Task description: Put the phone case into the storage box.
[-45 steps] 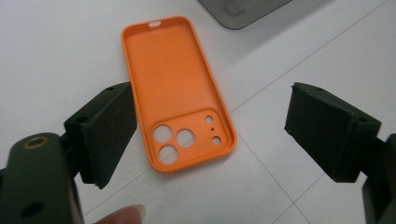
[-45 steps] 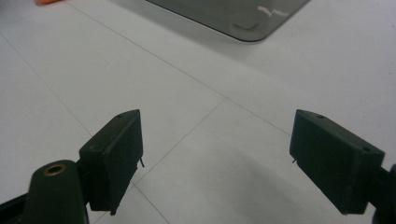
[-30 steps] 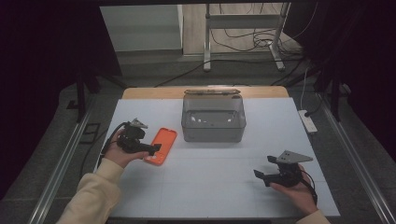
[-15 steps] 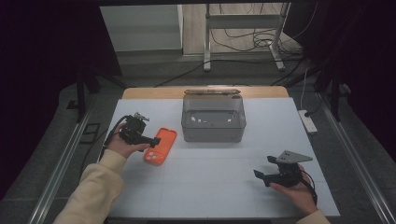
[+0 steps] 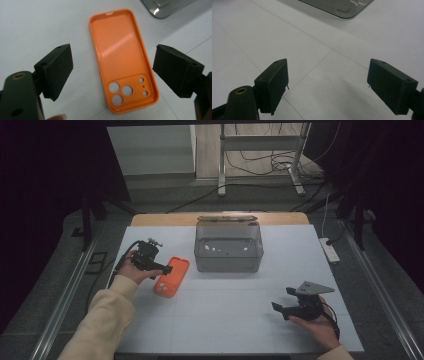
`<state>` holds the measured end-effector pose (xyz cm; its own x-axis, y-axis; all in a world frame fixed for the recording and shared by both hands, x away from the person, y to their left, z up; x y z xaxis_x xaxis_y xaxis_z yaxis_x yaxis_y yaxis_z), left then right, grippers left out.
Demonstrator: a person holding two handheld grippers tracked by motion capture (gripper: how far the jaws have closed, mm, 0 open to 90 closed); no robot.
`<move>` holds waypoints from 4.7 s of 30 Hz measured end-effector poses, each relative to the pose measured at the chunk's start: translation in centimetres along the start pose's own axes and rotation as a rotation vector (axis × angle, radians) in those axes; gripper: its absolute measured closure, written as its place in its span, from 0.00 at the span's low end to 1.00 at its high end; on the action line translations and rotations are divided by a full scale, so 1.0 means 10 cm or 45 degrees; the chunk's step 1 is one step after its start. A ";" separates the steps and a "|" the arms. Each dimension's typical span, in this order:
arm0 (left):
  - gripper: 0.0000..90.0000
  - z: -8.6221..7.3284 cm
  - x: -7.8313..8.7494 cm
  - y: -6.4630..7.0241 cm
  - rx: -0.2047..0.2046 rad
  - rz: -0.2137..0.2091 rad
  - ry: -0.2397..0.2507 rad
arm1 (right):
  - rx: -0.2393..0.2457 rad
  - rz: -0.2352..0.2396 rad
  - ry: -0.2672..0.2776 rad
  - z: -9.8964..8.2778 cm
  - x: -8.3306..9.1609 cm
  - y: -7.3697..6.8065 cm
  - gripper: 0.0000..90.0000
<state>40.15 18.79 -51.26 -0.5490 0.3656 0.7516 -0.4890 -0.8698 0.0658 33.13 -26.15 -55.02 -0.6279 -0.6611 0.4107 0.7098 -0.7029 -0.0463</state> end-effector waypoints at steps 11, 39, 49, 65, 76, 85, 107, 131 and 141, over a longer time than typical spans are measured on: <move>0.14 0.04 -0.04 -0.03 0.003 0.017 -0.023 | -0.003 0.000 -0.001 0.00 0.00 0.00 0.19; 0.13 0.14 -0.19 -0.14 0.067 0.012 -0.060 | -0.001 0.001 -0.010 -0.01 -0.02 -0.01 0.20; 0.16 0.11 -0.23 -0.13 0.052 -0.008 -0.103 | 0.004 0.001 -0.012 -0.01 -0.01 -0.01 0.20; 0.24 -0.07 -0.34 -0.18 0.066 0.009 -0.189 | 0.003 0.001 -0.016 -0.02 -0.01 -0.01 0.20; 0.42 -0.18 -0.39 -0.20 0.069 0.018 -0.221 | 0.007 -0.005 -0.023 -0.02 -0.01 0.00 0.19; 0.55 -0.19 -0.43 -0.18 0.056 0.017 -0.247 | 0.010 -0.006 -0.024 -0.02 -0.01 0.00 0.20; 0.87 -0.21 -0.48 -0.15 0.069 0.003 -0.291 | 0.015 -0.007 -0.025 -0.02 -0.02 0.00 0.20; 0.97 -0.19 -0.48 -0.13 0.098 0.044 -0.312 | 0.015 -0.009 -0.024 -0.02 -0.01 0.00 0.20; 0.98 -0.19 -0.47 -0.15 0.100 0.065 -0.306 | 0.017 -0.009 -0.024 -0.02 -0.01 0.00 0.20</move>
<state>42.20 19.05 -56.09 -0.3899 0.2392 0.8893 -0.4053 -0.9117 0.0676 33.15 -26.16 -55.22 -0.6270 -0.6510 0.4279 0.7097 -0.7039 -0.0308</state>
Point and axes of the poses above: each handheld gripper's, and its own axes: x roughly backward along the jaws, z roughly out of its top, y roughly to its right, the point moved 6 cm from there along -x, roughly forward along the jaws, and after that the axes turned 13 degrees about y, right-handed, at the moved point
